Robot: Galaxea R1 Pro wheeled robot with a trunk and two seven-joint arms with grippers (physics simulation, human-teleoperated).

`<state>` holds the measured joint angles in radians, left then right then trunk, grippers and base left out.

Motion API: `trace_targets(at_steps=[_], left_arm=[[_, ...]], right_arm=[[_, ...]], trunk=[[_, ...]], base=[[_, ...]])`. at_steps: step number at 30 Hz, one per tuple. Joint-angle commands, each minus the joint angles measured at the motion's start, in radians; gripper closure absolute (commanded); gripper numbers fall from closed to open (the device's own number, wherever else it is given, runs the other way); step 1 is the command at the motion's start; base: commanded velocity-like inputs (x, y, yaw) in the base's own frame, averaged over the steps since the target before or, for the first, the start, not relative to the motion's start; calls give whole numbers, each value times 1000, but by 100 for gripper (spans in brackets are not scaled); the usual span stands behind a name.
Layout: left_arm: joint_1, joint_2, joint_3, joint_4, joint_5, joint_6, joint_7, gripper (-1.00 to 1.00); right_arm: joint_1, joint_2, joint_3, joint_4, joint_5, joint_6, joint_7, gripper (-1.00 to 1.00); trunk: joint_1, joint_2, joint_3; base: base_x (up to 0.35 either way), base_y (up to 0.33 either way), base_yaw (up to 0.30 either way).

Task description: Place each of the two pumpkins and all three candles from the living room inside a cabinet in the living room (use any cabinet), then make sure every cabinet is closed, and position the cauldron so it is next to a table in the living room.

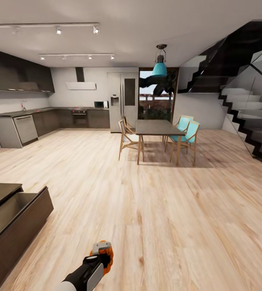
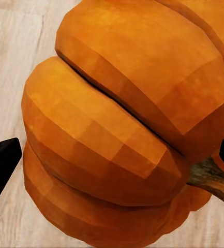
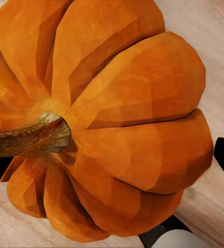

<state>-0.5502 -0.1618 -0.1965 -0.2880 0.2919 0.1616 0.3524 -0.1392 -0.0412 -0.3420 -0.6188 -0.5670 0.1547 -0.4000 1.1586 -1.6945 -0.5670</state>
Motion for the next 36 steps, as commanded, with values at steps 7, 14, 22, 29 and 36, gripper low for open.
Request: trace_targets(at_steps=[7,14,22,29,36], left_arm=[[-1,1,-13,1,0,-3,11,100],[-1,2,-15,1,-2,-4,11,100],[-1,1,-15,1,-9,-6,11,100],[-1,-3,-13,1,-16,-7,12,100],[-1,-4,-12,1,-29,-8,13,100]], right_arm=[[0,0,0,-2,-3,3,-5,100],[0,1,0,-1,-4,-38,-6,100],[0,1,3,-1,-4,-88,-7,100],[0,0,0,0,-7,-87,-7,100],[0,3,2,1,-1,-87,-7,100]], trunk=[[1,-1,-1],[1,-1,-1],[1,-1,-1],[1,-1,-1],[1,-1,-5]], base=[[350,0,0],[350,0,0],[350,0,0],[350,-56,0],[350,-136,0]])
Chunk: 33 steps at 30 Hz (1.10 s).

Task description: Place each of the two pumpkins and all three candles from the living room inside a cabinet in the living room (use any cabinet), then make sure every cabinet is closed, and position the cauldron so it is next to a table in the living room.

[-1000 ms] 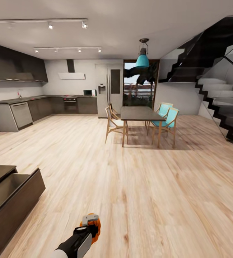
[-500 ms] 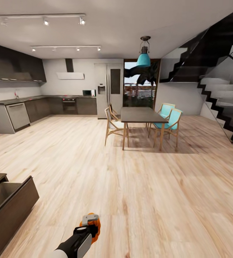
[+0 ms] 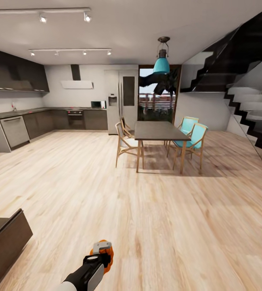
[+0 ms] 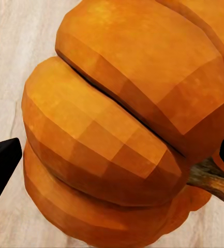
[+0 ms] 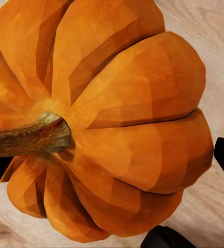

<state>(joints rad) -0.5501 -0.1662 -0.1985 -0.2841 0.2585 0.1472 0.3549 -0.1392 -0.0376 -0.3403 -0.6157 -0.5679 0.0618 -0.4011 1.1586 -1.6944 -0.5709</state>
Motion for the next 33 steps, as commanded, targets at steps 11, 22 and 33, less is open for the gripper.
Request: trace_targets(at_steps=[11,22,33], left_arm=[[-1,-1,-10,-3,4,6,10,100],[-1,-1,-10,-3,4,5,10,100],[-1,-3,-9,-3,5,5,10,100]], right_arm=[[0,2,3,-2,7,4,-5,100],[0,6,7,-2,11,4,-5,100],[0,10,9,-2,13,4,-6,100]], trunk=[[1,-1,-18],[1,-1,-30],[1,-1,-30]], base=[[350,-123,0],[320,-146,0],[37,-33,164]])
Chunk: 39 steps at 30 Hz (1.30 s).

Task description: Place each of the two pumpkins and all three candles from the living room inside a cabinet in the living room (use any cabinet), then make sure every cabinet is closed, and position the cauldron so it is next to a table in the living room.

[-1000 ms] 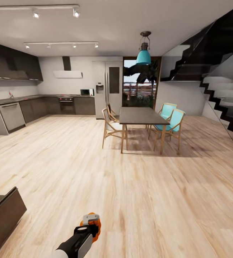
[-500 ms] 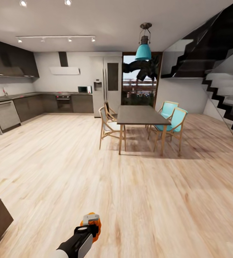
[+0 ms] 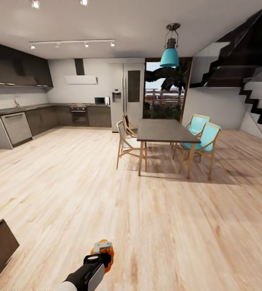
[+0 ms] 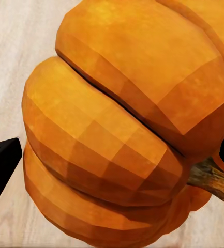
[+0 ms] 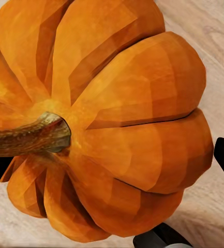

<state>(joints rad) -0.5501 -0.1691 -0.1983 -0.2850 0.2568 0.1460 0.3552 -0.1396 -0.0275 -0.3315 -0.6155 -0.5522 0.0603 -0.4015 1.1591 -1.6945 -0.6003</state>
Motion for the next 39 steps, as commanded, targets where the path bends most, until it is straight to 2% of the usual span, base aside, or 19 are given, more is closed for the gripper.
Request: trace_targets(at_steps=[1,19,24,30,34,39], left_arm=[[-1,0,-9,-2,7,6,10,100],[-1,0,-9,-1,9,-22,10,100],[-1,0,-9,-1,9,-22,10,100],[-1,0,-9,-1,9,-22,10,100],[-1,0,-9,-1,9,-22,10,100],[-1,0,-9,-1,9,-22,10,100]], right_arm=[[0,0,0,-3,-3,6,-5,100],[0,1,3,-4,-2,6,-5,100],[0,1,64,-4,-2,7,-9,100],[0,1,78,-4,-2,7,-8,100],[0,1,100,-4,-2,7,-9,100],[0,1,108,-4,-2,7,-10,100]], trunk=[[0,-1,-1],[0,-1,-1],[0,-1,-1],[0,-1,-2],[0,-1,-3],[0,-1,-6]], base=[[103,-120,284],[21,-41,286],[0,0,286],[84,-50,287],[239,-187,286],[279,-207,286]])
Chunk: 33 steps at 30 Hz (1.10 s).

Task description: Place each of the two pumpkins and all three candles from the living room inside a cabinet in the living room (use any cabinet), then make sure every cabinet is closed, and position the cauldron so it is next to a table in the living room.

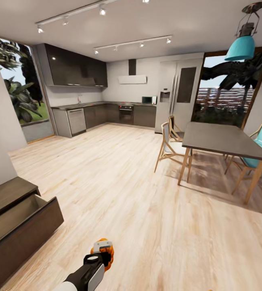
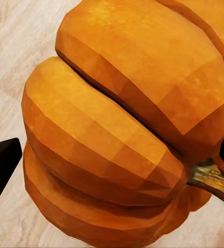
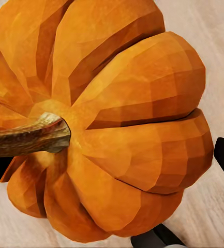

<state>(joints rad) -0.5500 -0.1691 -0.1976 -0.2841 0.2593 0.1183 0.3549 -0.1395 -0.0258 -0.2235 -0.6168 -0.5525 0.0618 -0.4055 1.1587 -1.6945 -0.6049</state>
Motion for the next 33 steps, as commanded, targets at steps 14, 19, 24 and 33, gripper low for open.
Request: trace_targets(at_steps=[14,19,24,33], left_arm=[[-1,0,-9,-2,6,6,10,100],[-1,0,-9,-1,6,6,10,100],[-1,0,-9,-2,6,6,10,100],[-1,0,-9,-2,7,6,11,100]], right_arm=[[0,0,1,-3,-1,6,-6,100],[0,0,1,-3,-1,6,-6,100],[0,0,5,-3,-1,6,-6,100],[0,0,43,-3,-1,6,-9,100]], trunk=[[0,-1,-8],[0,-1,-11],[0,-1,-13],[0,-1,-18]], base=[[284,-190,285],[254,-124,284],[147,-76,283],[12,-5,283]])
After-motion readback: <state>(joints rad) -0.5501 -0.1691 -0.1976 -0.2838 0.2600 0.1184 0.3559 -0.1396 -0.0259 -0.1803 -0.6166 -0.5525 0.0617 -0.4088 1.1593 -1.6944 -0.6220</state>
